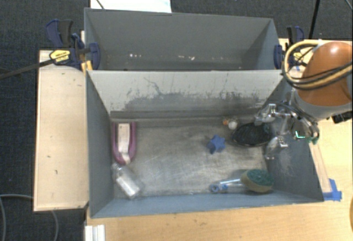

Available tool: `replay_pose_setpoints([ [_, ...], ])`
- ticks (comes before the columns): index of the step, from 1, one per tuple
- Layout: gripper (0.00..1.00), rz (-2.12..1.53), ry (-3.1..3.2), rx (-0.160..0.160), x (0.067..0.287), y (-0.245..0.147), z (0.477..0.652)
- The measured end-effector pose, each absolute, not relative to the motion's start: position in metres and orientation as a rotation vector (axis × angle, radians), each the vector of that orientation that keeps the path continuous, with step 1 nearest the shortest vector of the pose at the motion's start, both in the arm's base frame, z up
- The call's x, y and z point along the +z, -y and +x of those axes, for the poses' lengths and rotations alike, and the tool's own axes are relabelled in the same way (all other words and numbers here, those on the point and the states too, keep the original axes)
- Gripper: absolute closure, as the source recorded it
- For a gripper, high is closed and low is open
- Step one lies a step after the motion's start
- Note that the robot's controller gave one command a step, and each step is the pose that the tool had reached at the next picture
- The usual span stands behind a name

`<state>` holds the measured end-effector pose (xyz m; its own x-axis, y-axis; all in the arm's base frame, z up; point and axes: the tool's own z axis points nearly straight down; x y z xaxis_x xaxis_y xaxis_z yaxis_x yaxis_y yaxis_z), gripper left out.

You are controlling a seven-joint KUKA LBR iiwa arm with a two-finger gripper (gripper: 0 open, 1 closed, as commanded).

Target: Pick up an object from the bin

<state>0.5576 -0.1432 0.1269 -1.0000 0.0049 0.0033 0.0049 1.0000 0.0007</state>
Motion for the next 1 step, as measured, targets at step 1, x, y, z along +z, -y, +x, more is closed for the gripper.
replay_pose_setpoints([
  [1, 0.00, 0.074, 3.153, 0.001, 0.0709, 0.1486, 0.5768],
])
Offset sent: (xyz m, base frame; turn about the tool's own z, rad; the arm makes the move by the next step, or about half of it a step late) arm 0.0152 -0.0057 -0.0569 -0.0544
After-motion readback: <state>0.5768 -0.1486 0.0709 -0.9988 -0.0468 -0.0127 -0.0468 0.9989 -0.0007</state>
